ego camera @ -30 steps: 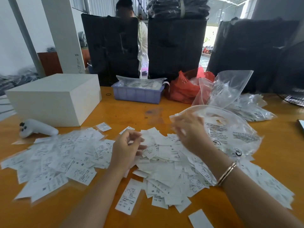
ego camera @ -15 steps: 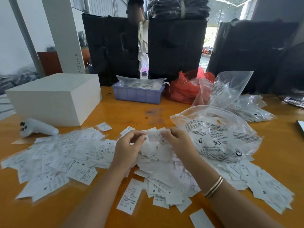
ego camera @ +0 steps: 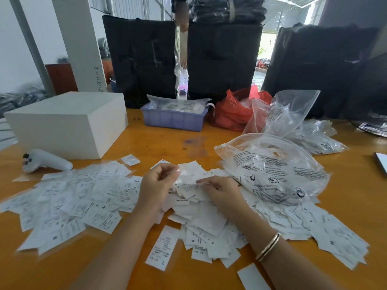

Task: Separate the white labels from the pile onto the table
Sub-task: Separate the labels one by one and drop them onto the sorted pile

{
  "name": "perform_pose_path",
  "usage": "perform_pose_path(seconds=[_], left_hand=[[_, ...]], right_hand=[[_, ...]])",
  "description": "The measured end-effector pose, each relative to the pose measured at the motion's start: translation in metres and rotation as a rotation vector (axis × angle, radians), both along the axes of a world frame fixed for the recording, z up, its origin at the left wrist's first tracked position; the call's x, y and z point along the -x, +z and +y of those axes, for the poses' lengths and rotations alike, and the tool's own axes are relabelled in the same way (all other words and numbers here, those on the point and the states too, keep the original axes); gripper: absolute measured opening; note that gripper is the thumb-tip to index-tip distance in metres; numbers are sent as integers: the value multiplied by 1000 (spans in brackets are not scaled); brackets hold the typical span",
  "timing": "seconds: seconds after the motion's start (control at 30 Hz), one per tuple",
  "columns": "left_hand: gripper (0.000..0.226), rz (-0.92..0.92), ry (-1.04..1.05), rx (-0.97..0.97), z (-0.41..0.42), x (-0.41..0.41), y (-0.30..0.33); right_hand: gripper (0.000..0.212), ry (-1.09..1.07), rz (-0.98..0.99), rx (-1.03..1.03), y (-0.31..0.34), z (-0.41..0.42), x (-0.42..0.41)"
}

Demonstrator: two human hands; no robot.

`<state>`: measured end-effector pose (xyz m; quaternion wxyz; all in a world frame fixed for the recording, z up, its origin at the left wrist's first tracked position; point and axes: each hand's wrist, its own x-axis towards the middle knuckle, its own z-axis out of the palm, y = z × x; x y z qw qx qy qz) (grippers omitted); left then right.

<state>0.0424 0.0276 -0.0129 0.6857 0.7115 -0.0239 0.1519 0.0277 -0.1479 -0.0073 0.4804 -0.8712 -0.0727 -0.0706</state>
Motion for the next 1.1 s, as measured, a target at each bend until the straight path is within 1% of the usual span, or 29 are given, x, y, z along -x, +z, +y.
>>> perform_pose_path(seconds=[0.03,0.07,0.17,0.23,0.3,0.37,0.4,0.47,0.53,0.57,0.63,0.7,0.77,0.87,0.97,1.03,1.1], left_hand=[[14,3,-7,0,0,0,1],[17,4,-14,-2,0,0,1],[28,12,-32,44,-2,1,3],[24,35,-42,99,-3,-1,3],[13,40,-61,118,-3,-1,3],[7,29,-62,86,-3,-1,1],[9,27,-53,63,-3,-1,0],[9,17,-19,26,-3,-1,-1],[3,-13,15,-26,-2,-1,-1],[4,-18,23,-39,-2,0,0],[11,-21,23,-22,-2,1,1],[19,-24,8,-2,-2,2,2],[20,-23,-10,-35,-3,3,2],[12,-8,-29,-83,-5,4,2],[7,-39,-48,-115,-7,5,2],[6,-64,-66,-121,-9,6,3],[6,-82,-99,-125,-10,6,3]], right_hand=[[24,-9,41,-72,0,-1,0],[22,-45,92,-190,-1,-4,0],[27,-153,239,-663,-5,-12,-3],[31,-140,248,-899,-4,-14,-4],[27,-136,216,-1003,0,-14,-3],[22,-111,173,-1001,1,-15,-3],[22,-86,145,-982,2,-15,-2],[26,-57,101,-916,2,-15,-1],[20,-82,63,-839,2,-14,0],[16,-107,39,-789,1,-13,-1],[17,-157,-13,-673,0,-11,-2],[21,-167,-37,-610,0,-9,-2],[19,-147,-54,-593,0,-7,-1],[20,-129,-96,-585,0,-5,1],[21,-124,-138,-597,2,-5,3],[17,-114,-141,-666,4,-7,5],[17,-132,-122,-764,5,-8,6]])
